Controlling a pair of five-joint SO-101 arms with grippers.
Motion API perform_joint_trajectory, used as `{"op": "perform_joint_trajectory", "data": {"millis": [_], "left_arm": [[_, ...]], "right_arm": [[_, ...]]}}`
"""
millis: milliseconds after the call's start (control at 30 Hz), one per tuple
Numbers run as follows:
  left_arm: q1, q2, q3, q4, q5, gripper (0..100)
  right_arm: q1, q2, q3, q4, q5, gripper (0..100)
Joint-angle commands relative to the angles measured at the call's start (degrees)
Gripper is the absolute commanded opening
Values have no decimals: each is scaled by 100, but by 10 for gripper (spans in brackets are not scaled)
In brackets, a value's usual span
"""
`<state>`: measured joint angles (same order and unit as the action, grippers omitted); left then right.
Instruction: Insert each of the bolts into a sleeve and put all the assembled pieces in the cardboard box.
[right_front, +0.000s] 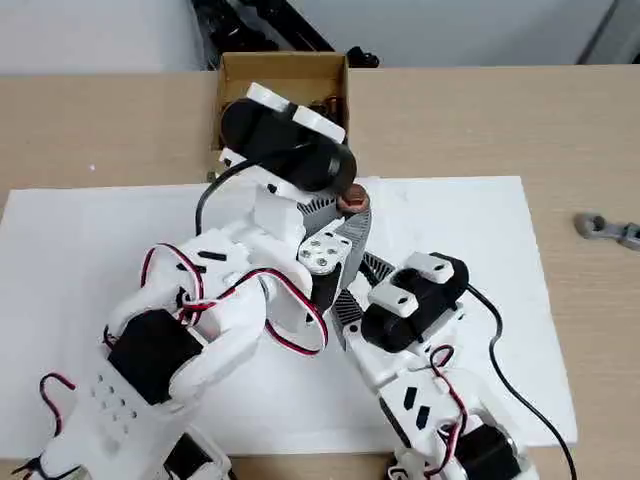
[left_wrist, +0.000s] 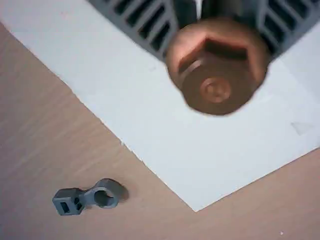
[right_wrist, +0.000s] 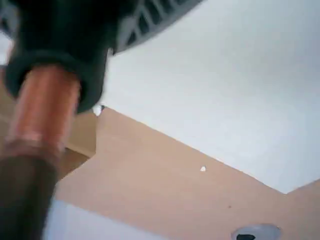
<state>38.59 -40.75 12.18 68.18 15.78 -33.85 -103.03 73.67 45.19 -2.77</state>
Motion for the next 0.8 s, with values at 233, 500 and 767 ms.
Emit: {"op": "perform_joint_trajectory", "data": {"millis": [233,500,767], "left_arm": [[35,-97,488,-290,-9,8],[0,-149,488,-281,246,96],[26,-114,207,97,923,176]], "right_arm": [[48,-13,-97,-163,-35,4],[48,-13,-97,-163,-35,4],[66,-13,-97,-163,-35,4]]}}
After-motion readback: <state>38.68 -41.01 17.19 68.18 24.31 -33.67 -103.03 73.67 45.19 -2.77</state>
